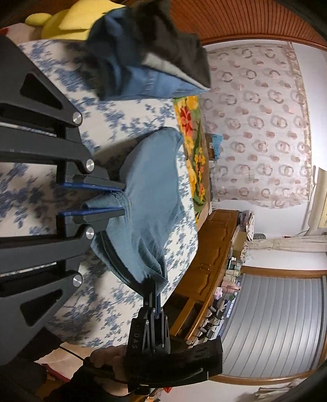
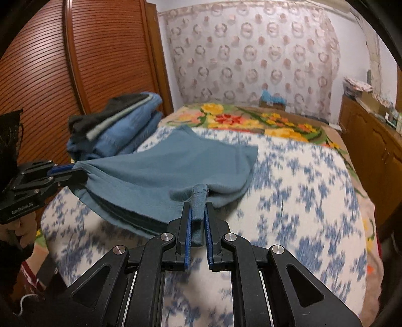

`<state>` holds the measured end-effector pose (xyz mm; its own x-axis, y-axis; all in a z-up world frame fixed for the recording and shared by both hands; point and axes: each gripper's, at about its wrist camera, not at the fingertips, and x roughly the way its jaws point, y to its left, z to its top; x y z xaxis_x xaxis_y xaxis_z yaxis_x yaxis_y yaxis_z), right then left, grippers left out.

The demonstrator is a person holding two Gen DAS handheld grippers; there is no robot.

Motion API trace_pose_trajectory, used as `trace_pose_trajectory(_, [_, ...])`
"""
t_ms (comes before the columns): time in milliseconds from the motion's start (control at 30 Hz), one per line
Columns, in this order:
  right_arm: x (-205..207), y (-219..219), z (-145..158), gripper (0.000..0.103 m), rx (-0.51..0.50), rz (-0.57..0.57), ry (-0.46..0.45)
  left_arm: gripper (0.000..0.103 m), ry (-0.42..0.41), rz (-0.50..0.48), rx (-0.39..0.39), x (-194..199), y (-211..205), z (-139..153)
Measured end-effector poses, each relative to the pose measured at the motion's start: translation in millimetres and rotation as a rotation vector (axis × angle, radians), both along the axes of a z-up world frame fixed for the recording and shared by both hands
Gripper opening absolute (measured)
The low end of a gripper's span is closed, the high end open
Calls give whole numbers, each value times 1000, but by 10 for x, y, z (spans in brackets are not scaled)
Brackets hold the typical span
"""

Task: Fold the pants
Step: 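Lower the held hem onto the shorts with both grippers and open them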

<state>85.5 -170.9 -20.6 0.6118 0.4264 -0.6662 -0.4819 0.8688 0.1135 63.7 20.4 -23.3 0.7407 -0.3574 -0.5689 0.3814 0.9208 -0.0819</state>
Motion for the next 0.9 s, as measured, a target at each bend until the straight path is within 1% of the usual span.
trace_pose_trajectory(233, [-208,-16,-210,7,-2,-3,26,10,59,7,-17,-120,-5,-285])
trace_pose_trajectory(533, [-292,-29,-498,7,19,-9,83,10,96,18,-26,-196,35,-464])
trace_pose_trajectory(633, [-320,-45,-534,7,21,-8,90,10,87,16,-34,-240,46,-444])
trace_pose_trajectory(700, [-337,-54,-526,7,26,-6,93,10,80,11,-56,-276,59,-387])
trace_pose_trajectory(900, [-456,-90,-371,7,69,2,71,10,27,0,-70,-373,79,-164])
